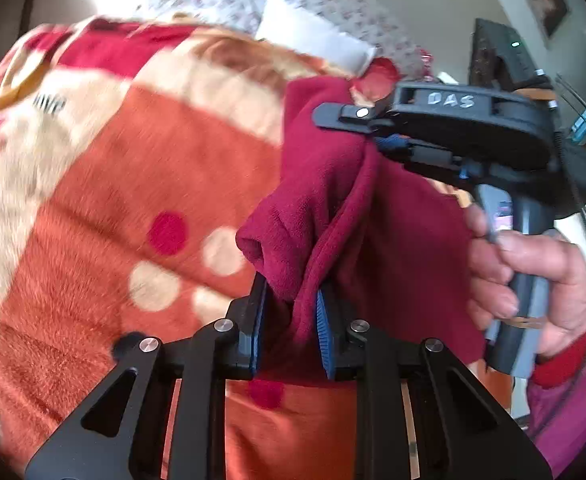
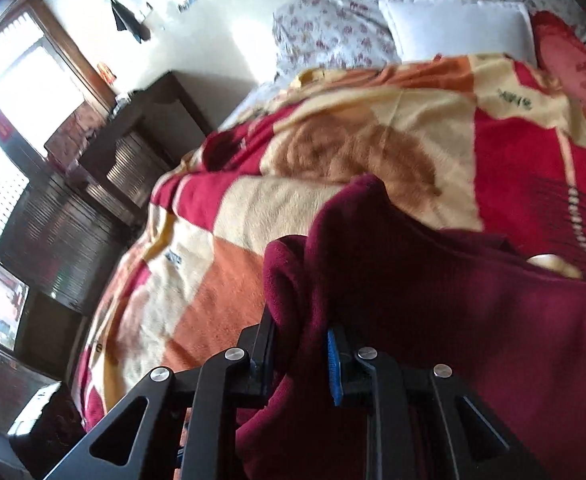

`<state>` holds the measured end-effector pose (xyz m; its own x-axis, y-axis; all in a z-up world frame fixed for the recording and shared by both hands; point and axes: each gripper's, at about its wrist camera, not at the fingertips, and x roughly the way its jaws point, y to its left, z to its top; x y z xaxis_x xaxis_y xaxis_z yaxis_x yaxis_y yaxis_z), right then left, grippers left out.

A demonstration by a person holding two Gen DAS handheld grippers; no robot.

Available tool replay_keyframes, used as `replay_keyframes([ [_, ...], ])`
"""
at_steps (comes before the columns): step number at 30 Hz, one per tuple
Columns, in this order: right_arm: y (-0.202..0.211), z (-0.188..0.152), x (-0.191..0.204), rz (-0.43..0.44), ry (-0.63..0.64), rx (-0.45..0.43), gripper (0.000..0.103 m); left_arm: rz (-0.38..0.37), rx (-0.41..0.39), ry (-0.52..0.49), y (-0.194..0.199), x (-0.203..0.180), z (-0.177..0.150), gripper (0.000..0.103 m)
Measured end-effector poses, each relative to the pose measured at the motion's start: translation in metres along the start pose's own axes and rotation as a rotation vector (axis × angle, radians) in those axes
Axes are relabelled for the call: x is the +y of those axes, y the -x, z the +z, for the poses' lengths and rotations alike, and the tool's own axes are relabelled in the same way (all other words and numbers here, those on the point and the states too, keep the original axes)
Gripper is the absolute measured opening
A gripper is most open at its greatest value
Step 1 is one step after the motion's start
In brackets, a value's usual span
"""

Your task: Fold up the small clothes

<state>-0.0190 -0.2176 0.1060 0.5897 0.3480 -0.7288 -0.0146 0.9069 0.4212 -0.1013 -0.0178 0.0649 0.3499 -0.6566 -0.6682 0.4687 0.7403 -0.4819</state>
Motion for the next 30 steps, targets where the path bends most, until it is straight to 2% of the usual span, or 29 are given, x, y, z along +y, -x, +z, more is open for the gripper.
replay_keyframes([
  [7, 0.087, 0.000, -0.025, 0.010, -0.020, -0.151, 0.018, -0.100, -0.040, -0.155, 0.019, -0.085, 0.016, 0.021],
  [11, 0.142, -0.017, -0.054, -0.010, -0.048, -0.238, 0.017, -0.159, -0.009, -0.270, 0.011, -0.146, 0.007, 0.021],
  [13, 0.170, -0.032, -0.081, -0.029, -0.088, -0.275, 0.017, -0.181, 0.017, -0.318, 0.000, -0.174, -0.002, 0.021],
  [17, 0.194, -0.066, -0.141, -0.073, -0.216, -0.288, 0.017, -0.196, 0.087, -0.383, -0.041, -0.218, -0.024, 0.021],
  [22, 0.185, -0.107, -0.208, -0.105, -0.390, -0.239, 0.017, -0.152, 0.194, -0.420, -0.093, -0.248, -0.053, 0.021],
  [24, 0.184, -0.118, -0.223, -0.074, -0.456, -0.240, 0.022, -0.142, 0.217, -0.459, -0.100, -0.255, -0.059, 0.021],
  [26, 0.188, -0.124, -0.224, -0.051, -0.465, -0.261, 0.030, -0.148, 0.232, -0.489, -0.094, -0.261, -0.061, 0.023],
  [28, 0.198, -0.125, -0.220, -0.029, -0.443, -0.296, 0.054, -0.151, 0.225, -0.528, -0.076, -0.263, -0.060, 0.034],
  [30, 0.203, -0.125, -0.219, -0.011, -0.436, -0.306, 0.056, -0.153, 0.181, -0.544, -0.054, -0.257, -0.052, 0.043],
])
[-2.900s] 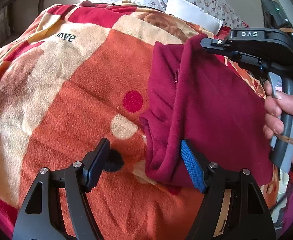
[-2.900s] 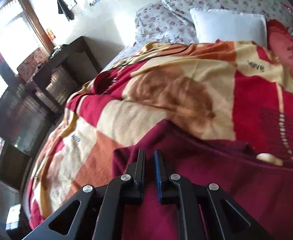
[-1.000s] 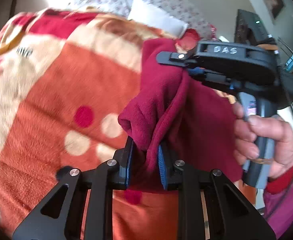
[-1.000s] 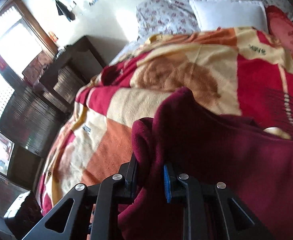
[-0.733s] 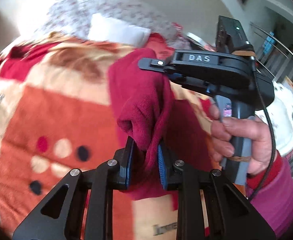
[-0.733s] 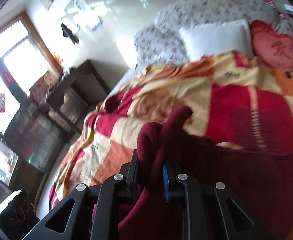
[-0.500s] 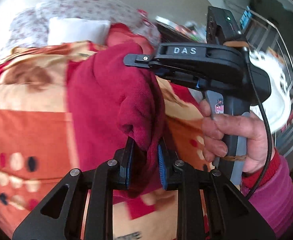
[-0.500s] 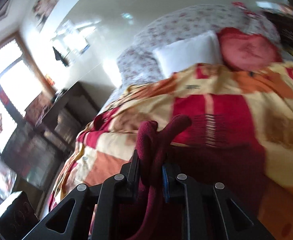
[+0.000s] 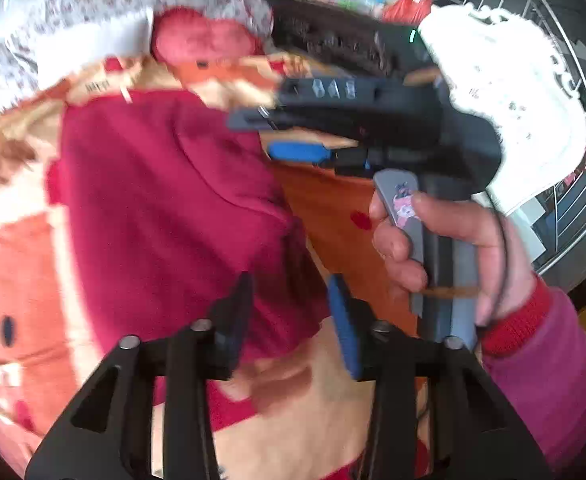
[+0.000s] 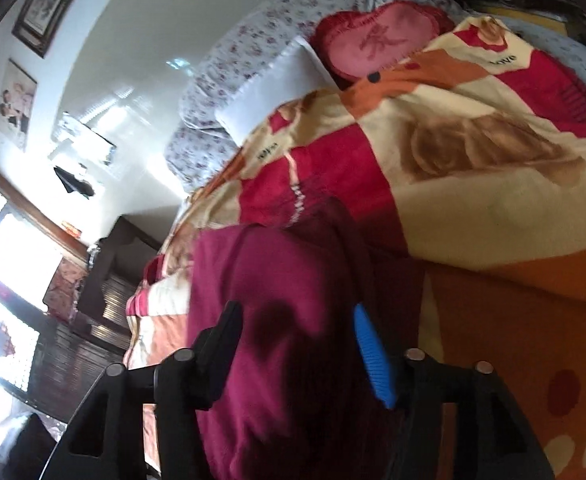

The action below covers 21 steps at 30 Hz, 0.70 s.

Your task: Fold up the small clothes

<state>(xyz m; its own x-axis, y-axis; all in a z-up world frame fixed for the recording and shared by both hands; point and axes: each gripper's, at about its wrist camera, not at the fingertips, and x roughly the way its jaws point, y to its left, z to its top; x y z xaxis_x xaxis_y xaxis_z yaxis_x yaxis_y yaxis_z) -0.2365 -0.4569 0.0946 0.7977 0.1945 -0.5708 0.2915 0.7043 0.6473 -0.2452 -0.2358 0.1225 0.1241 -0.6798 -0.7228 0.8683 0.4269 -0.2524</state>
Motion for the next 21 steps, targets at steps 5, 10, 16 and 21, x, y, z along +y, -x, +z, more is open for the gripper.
replay_keyframes([
  [5, -0.016, 0.008, 0.007, -0.045, 0.040, 0.022, 0.056, 0.119, -0.042, 0.049, 0.033, 0.037, -0.010, 0.043],
  [10, -0.039, 0.010, 0.021, -0.147, 0.162, 0.050, 0.023, 0.194, 0.004, 0.153, 0.022, 0.070, -0.027, 0.043],
  [16, -0.053, 0.021, 0.016, -0.375, 0.287, 0.048, 0.018, 0.231, 0.064, 0.148, -0.008, 0.068, -0.037, 0.043],
  [21, -0.019, 0.018, -0.001, -0.242, 0.122, 0.034, 0.021, 0.266, 0.069, 0.103, -0.013, 0.060, -0.047, 0.043],
])
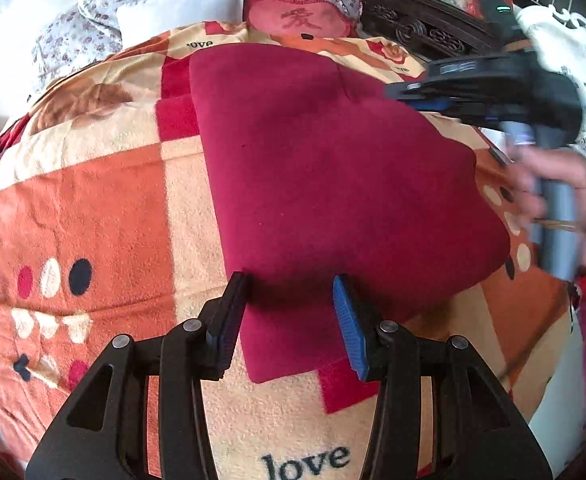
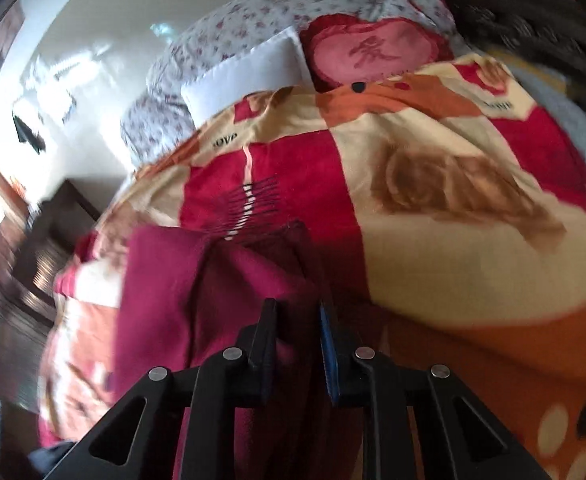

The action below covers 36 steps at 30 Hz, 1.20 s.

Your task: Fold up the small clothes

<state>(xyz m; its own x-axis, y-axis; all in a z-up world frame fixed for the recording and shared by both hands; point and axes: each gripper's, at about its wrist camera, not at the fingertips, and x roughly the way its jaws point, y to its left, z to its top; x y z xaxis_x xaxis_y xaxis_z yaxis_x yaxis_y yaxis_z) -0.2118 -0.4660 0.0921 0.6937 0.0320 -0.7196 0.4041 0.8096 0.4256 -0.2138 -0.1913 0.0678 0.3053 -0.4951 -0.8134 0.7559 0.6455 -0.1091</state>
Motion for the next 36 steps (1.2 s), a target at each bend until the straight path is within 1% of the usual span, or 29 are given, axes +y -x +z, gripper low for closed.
replay_keyframes([
  [1, 0.012, -0.006, -0.002, 0.029, -0.029, -0.002, 0.021, -0.004, 0.000, 0.001, 0.000, 0.001, -0.001, 0.043],
  [2, 0.028, -0.018, -0.004, 0.090, -0.052, -0.002, 0.024, -0.011, 0.000, 0.003, 0.001, 0.002, -0.001, 0.043],
  [3, 0.038, -0.027, 0.000, 0.128, -0.054, 0.005, 0.027, -0.015, 0.000, 0.006, 0.001, 0.004, -0.001, 0.043],
  [4, 0.050, -0.041, 0.005, 0.158, -0.045, 0.017, 0.035, -0.018, 0.000, 0.009, 0.002, 0.004, -0.002, 0.043],
  [6, 0.068, -0.064, 0.017, 0.179, -0.011, 0.029, 0.044, -0.021, 0.000, 0.014, 0.004, 0.005, -0.004, 0.043],
  [9, 0.080, -0.094, 0.034, 0.238, 0.013, 0.054, 0.044, -0.012, -0.006, 0.015, 0.008, 0.005, -0.006, 0.043],
  [11, 0.075, -0.106, 0.040, 0.266, 0.022, 0.077, 0.044, -0.007, -0.009, 0.020, 0.010, 0.005, -0.006, 0.043],
  [12, 0.068, -0.111, 0.043, 0.262, 0.036, 0.089, 0.044, -0.005, -0.011, 0.024, 0.011, 0.006, -0.006, 0.043],
  [13, 0.061, -0.115, 0.045, 0.241, 0.054, 0.100, 0.041, -0.002, -0.012, 0.028, 0.013, 0.006, -0.005, 0.043],
  [14, 0.055, -0.117, 0.045, 0.221, 0.071, 0.105, 0.032, 0.001, -0.014, 0.032, 0.015, 0.006, -0.006, 0.043],
  [15, 0.052, -0.117, 0.045, 0.203, 0.075, 0.099, 0.014, 0.002, -0.016, 0.035, 0.018, 0.006, -0.005, 0.043],
  [16, 0.053, -0.118, 0.042, 0.203, 0.065, 0.095, 0.009, 0.002, -0.022, 0.037, 0.022, 0.007, -0.005, 0.043],
  [17, 0.055, -0.119, 0.039, 0.200, 0.065, 0.099, 0.008, 0.002, -0.035, 0.040, 0.028, 0.008, -0.006, 0.043],
  [19, 0.059, -0.125, 0.031, 0.141, 0.076, 0.109, 0.008, 0.008, -0.052, 0.044, 0.034, 0.011, -0.007, 0.045],
  [20, 0.054, -0.133, 0.024, 0.108, 0.061, 0.131, 0.008, 0.007, -0.058, 0.050, 0.035, 0.013, -0.007, 0.046],
  [22, 0.042, -0.143, 0.011, 0.094, 0.029, 0.170, 0.008, 0.012, -0.054, 0.063, 0.032, 0.016, -0.006, 0.045],
  [25, 0.051, -0.142, 0.003, 0.153, -0.034, 0.132, 0.008, 0.017, -0.047, 0.083, 0.028, 0.018, -0.002, 0.045],
  [26, 0.059, -0.139, 0.004, 0.154, -0.033, 0.119, 0.008, 0.021, -0.050, 0.085, 0.027, 0.017, -0.001, 0.045],
  [27, 0.065, -0.136, 0.005, 0.148, -0.024, 0.111, 0.008, 0.030, -0.051, 0.084, 0.027, 0.016, 0.000, 0.045],
  [28, 0.073, -0.133, 0.008, 0.141, -0.011, 0.096, 0.011, 0.036, -0.054, 0.081, 0.026, 0.015, 0.001, 0.045],
  [32, 0.098, -0.114, 0.027, 0.123, 0.053, -0.007, 0.011, 0.052, -0.074, 0.076, 0.023, 0.011, 0.010, 0.045],
  [34, 0.097, -0.101, 0.041, 0.134, 0.086, -0.043, 0.012, 0.061, -0.081, 0.074, 0.020, 0.010, 0.015, 0.045],
  [36, 0.085, -0.091, 0.049, 0.141, 0.101, -0.043, 0.012, 0.078, -0.084, 0.068, 0.015, 0.008, 0.021, 0.045],
])
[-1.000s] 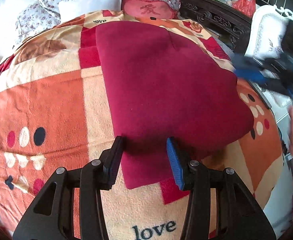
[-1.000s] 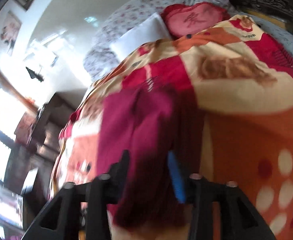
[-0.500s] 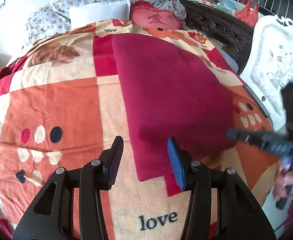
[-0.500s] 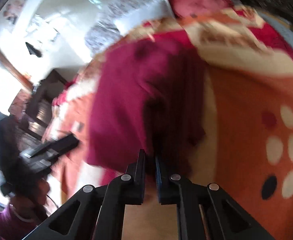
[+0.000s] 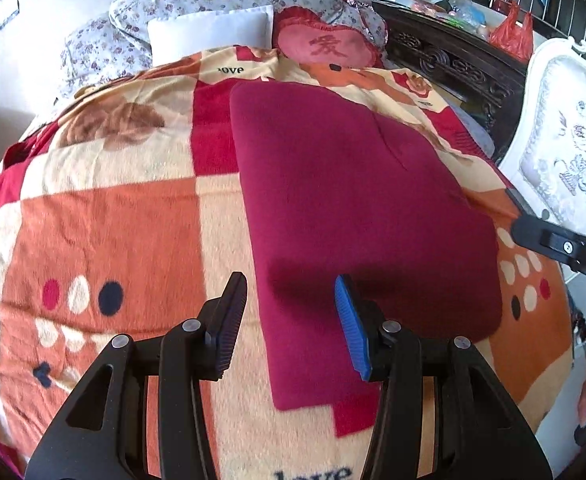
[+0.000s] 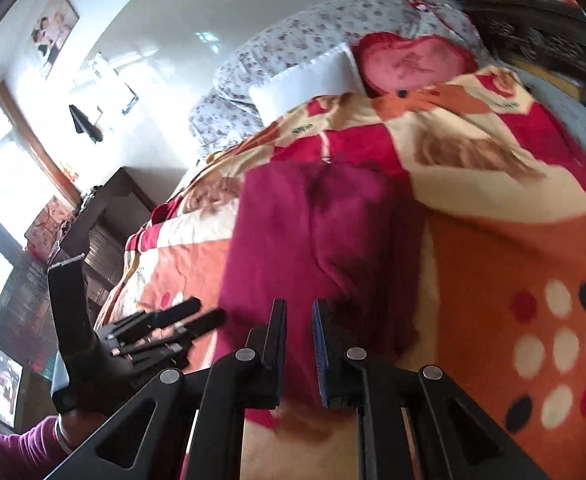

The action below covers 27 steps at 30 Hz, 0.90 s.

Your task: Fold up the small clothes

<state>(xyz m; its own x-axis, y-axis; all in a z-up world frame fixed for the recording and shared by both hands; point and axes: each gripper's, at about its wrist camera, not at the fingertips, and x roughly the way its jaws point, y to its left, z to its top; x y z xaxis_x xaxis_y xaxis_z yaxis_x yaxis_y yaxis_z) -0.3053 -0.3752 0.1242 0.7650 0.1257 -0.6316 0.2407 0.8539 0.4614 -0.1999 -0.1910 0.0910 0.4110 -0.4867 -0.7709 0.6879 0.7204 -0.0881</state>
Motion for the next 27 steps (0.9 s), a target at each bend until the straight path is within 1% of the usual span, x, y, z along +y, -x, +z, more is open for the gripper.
replay_keyframes([
  [3, -0.023, 0.008, 0.002, -0.011, 0.013, 0.016, 0.012, 0.009, -0.001, 0.005, -0.009, 0.000, 0.007, 0.046],
  [4, -0.034, 0.010, 0.001, -0.033, 0.019, 0.035, 0.012, 0.012, 0.001, 0.006, -0.011, 0.000, 0.009, 0.048],
  [5, -0.041, 0.011, -0.002, -0.056, 0.025, 0.045, 0.012, 0.017, 0.002, 0.007, -0.015, 0.001, 0.011, 0.051],
  [7, -0.055, 0.008, -0.012, -0.126, 0.031, 0.064, 0.011, 0.016, -0.003, 0.014, -0.018, 0.001, 0.013, 0.056],
  [9, -0.062, 0.002, -0.024, -0.113, 0.007, 0.072, 0.011, 0.010, 0.004, 0.019, -0.023, 0.001, 0.015, 0.058],
  [16, -0.061, -0.005, -0.035, -0.095, -0.009, 0.048, 0.011, 0.005, 0.006, 0.008, -0.031, -0.005, 0.017, 0.059],
  [18, -0.058, -0.007, -0.034, -0.092, -0.023, 0.045, 0.011, 0.006, 0.006, 0.006, -0.031, -0.006, 0.017, 0.059],
  [24, -0.054, -0.009, -0.029, -0.120, -0.013, 0.051, 0.011, 0.003, 0.010, 0.007, -0.029, -0.007, 0.016, 0.059],
  [27, -0.048, -0.008, -0.030, -0.099, -0.047, 0.046, 0.011, 0.005, 0.012, 0.009, -0.029, -0.006, 0.016, 0.059],
])
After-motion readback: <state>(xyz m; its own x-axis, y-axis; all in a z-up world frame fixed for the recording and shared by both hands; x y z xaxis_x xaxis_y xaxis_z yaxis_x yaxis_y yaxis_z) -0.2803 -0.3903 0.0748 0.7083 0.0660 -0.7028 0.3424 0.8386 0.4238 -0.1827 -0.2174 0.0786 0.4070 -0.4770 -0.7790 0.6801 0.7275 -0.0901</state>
